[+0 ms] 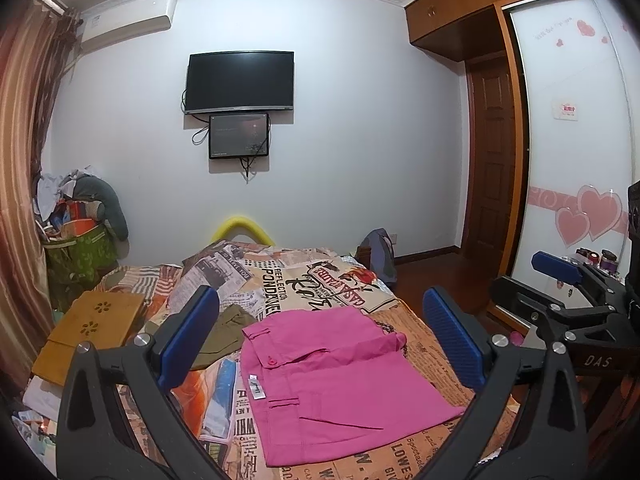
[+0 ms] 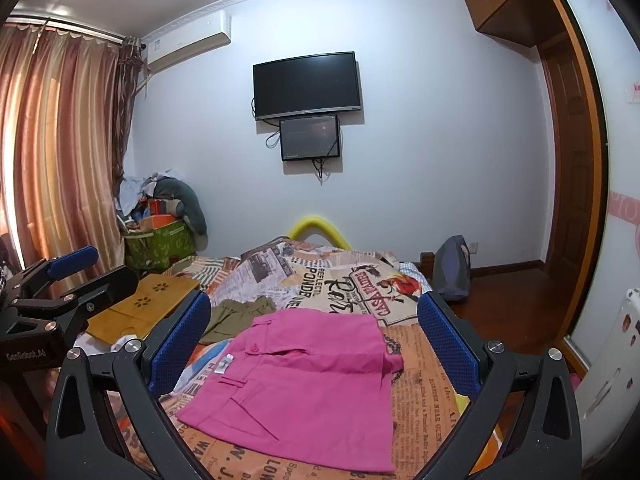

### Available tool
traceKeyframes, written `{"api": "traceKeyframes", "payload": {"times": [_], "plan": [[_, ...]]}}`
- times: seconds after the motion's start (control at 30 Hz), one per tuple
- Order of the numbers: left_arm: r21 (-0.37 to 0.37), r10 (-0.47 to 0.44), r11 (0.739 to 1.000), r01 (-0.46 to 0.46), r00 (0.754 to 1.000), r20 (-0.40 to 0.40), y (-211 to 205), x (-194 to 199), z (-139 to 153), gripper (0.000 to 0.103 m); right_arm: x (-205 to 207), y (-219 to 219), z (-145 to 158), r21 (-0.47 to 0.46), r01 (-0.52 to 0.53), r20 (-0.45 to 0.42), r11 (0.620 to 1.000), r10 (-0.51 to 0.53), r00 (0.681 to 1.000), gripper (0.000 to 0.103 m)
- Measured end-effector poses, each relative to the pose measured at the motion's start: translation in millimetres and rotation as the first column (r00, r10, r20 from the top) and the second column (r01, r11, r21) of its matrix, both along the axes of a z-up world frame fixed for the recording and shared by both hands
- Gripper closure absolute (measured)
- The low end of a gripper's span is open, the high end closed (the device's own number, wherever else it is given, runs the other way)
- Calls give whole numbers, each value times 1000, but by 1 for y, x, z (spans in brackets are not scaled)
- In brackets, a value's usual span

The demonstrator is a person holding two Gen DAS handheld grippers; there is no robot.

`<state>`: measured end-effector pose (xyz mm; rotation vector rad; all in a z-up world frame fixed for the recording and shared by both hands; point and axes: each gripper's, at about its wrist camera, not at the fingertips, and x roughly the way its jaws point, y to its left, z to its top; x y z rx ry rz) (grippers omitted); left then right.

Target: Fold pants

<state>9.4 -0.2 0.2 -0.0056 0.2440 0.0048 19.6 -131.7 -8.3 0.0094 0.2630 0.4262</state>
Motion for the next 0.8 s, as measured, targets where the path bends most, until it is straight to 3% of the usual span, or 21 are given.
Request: {"api": "traceKeyframes", "payload": {"times": [0.8], "plan": [[1, 13, 1000, -13, 1000, 0, 2, 2, -2, 0, 0, 2, 4, -2, -6, -11, 1000, 6, 1000, 0]]}}
